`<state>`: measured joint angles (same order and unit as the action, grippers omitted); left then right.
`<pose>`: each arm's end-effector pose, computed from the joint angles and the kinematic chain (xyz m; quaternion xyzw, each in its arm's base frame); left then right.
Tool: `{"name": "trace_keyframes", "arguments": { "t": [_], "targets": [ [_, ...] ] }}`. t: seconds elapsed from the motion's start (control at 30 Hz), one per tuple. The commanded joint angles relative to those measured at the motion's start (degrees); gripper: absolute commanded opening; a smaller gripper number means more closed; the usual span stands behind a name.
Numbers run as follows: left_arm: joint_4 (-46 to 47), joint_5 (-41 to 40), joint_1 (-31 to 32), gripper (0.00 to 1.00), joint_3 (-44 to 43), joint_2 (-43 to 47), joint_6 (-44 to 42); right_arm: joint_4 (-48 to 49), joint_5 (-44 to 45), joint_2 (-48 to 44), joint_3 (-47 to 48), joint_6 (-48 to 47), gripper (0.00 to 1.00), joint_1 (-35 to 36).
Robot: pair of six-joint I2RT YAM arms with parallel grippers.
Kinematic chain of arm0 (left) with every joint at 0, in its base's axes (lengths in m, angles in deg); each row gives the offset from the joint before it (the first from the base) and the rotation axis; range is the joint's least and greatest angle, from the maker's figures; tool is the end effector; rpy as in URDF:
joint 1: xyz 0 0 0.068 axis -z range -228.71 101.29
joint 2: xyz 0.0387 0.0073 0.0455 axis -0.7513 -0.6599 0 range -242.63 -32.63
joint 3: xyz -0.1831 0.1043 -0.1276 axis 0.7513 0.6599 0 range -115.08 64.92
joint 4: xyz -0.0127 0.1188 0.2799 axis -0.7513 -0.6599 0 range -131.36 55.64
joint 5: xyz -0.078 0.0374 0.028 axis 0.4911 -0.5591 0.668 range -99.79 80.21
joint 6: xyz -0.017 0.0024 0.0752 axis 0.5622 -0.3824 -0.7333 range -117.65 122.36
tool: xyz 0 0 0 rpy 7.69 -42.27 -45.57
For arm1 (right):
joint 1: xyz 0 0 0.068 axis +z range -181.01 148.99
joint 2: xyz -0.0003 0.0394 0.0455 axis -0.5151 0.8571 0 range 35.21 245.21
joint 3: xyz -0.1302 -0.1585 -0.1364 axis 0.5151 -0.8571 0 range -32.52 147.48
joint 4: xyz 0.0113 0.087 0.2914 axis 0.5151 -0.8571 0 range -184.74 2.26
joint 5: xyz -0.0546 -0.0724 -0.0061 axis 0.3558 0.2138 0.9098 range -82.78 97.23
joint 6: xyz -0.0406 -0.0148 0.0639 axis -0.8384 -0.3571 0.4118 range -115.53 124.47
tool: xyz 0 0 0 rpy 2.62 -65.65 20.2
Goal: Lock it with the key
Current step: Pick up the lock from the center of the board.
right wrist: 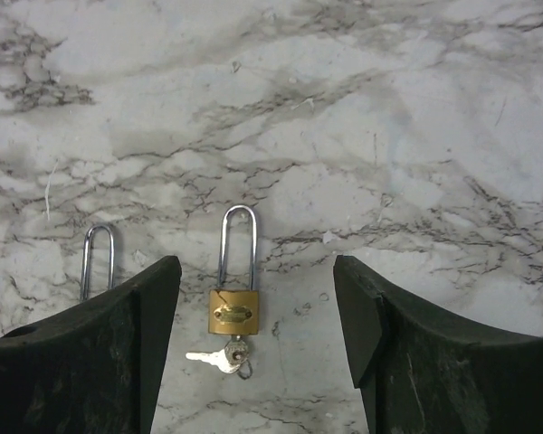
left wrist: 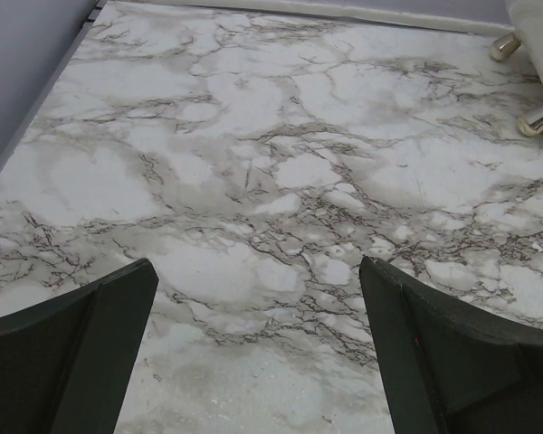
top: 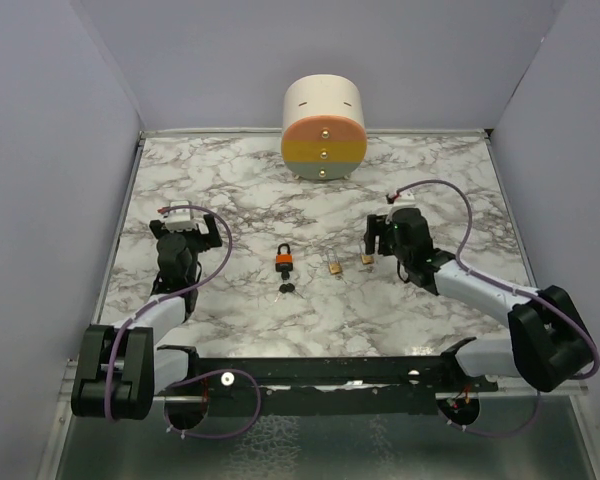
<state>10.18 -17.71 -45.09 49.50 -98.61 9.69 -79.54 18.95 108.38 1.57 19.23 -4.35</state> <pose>0.2927 -0.0094 0.1289 -0.0702 0.7396 -0.0126 0.6693 0.3039 0.1376 0.1325 -0.0395 0.8659 0.0904 0.4905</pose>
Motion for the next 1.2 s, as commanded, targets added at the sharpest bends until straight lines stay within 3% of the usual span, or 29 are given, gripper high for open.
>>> {"name": "trace_keyframes", "arguments": {
  "t": [0.0, 0.37, 0.83, 1.17],
  "targets": [
    [1.73, 2.24, 0.1, 0.99, -1.71, -0.67, 0.77, -6.16, 7.24, 4.12, 3.08, 0.6, 0.68, 5.28],
    [0.95, 1.34, 0.84, 0.99, -2.08, -1.0, 0.23, -6.04, 5.84, 7.33, 2.39, 2.73, 0.68, 6.54],
    [-2.09, -0.42, 8.46, 0.99, -5.64, -4.78, -5.51, -9.83, 6.64, 12.51, 5.1, 5.26, 0.68, 7.31],
    [-2.13, 0.27, 8.82, 0.99, -5.76, -5.3, -5.4, -11.74, 8.4, 15.83, 6.91, 6.84, 0.6, 8.36]
  ]
}}
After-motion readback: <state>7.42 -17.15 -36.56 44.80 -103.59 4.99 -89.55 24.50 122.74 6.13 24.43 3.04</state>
